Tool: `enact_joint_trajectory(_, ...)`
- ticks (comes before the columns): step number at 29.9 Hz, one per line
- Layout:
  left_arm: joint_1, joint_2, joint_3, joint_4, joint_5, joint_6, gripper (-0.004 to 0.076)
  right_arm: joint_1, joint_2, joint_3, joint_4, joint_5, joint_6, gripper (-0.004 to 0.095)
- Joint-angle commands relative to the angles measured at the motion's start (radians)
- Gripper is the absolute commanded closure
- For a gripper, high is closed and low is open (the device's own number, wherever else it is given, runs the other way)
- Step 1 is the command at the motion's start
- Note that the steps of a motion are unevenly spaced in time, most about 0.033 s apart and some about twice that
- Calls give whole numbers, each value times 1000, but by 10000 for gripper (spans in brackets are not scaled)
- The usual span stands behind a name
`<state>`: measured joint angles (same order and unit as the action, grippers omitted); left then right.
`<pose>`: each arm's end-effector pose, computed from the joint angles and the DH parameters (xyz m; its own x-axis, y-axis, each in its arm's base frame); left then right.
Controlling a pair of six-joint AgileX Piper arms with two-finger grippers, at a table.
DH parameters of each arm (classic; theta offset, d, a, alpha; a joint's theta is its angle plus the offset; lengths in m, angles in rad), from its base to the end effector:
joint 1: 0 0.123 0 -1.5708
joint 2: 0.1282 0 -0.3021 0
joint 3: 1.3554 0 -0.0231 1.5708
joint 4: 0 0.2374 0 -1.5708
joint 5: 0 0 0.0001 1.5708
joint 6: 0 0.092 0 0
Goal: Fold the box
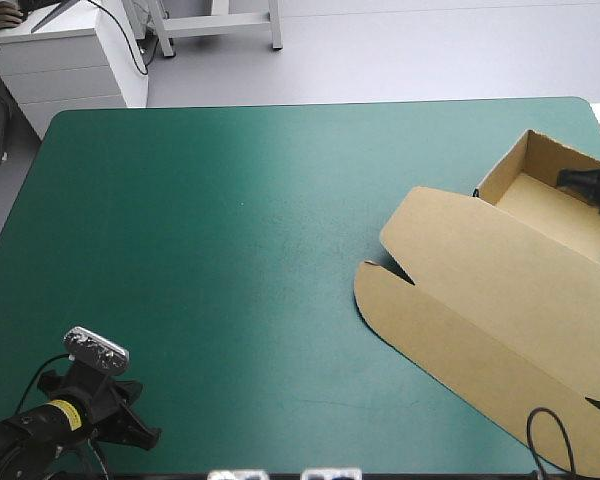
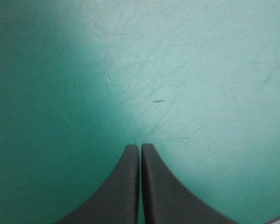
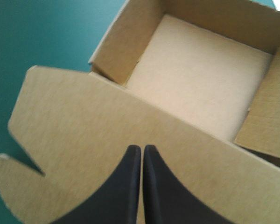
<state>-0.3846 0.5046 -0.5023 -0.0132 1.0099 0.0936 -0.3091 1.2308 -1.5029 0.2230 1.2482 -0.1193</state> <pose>0.0425 -0.0183 0.2713 -0.7045 0.3784 -0.6004 0.4440 0.8950 0.0431 0.2038 -0.0448 0.4540 -0.7423 0.1883 -0.6431 0.1352 0.9821 0.1314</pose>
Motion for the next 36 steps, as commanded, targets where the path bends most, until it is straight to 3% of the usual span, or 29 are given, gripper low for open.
enact_joint_trajectory(1, -8, 7, -23, -7, -66, -8, 731, 105, -194, 102, -58, 0, -5, 907)
enact_joint_trajectory(5, -8, 7, -8, -7, -137, -8, 731, 167, -379, 270, -86, 0, 22, 907)
enact_joint_trajectory(20, -8, 7, -5, -7, -141, -8, 731, 169, -969, 893, -84, -107, -22, 908)
enact_joint_trajectory(27, -8, 7, -5, -7, -141, -8, 731, 169, -1050, 956, -84, -148, -15, 908)
enact_joint_trajectory(36, -8, 7, -5, -7, -141, -8, 731, 169, -1050, 960, -62, -120, 13, 908)
